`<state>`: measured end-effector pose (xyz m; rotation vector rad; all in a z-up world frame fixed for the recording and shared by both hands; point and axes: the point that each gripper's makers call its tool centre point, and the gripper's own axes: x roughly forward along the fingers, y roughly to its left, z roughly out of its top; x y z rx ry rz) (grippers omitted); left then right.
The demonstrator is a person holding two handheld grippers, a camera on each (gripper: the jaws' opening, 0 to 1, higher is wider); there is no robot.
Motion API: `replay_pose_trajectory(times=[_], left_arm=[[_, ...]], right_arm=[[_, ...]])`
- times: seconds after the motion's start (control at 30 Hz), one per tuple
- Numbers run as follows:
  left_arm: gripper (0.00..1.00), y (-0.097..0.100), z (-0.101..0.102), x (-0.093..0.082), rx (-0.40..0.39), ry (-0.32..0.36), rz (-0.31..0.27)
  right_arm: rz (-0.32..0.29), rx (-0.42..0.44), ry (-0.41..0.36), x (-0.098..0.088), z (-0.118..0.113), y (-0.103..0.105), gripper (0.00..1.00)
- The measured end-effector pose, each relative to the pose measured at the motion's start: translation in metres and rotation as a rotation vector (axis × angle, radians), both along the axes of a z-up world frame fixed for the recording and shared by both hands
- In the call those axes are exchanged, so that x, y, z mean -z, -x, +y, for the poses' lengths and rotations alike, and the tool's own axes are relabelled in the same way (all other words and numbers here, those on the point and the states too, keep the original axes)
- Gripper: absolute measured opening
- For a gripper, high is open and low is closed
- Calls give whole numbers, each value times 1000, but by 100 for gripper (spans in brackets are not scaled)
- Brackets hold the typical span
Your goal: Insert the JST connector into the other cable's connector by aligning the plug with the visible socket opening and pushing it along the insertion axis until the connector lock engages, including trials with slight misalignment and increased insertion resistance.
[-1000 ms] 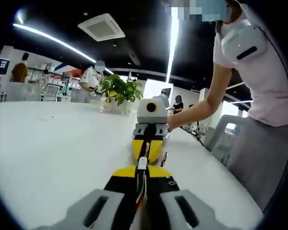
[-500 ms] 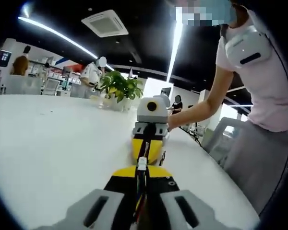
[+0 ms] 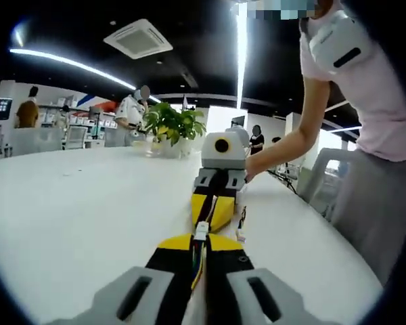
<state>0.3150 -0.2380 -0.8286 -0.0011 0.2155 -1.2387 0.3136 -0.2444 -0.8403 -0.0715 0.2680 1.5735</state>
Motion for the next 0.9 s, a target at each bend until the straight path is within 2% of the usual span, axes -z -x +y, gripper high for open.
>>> replay_pose_trajectory(times=[0.27,0.67,0.8,0.9], left_arm=[[1,-5,3,1,-22,2,3],[3,-8,6,0,-36,18,28],[5,-7,5,0,-38,18,31],[5,-7,6,0,-38,21,36]], right_arm=[[-29,9,22,1,0,0,4],[-33,25,22,3,-1,-3,5],[-27,23,19,2,-1,-1,13],[-27,28,21,3,-1,-2,12]])
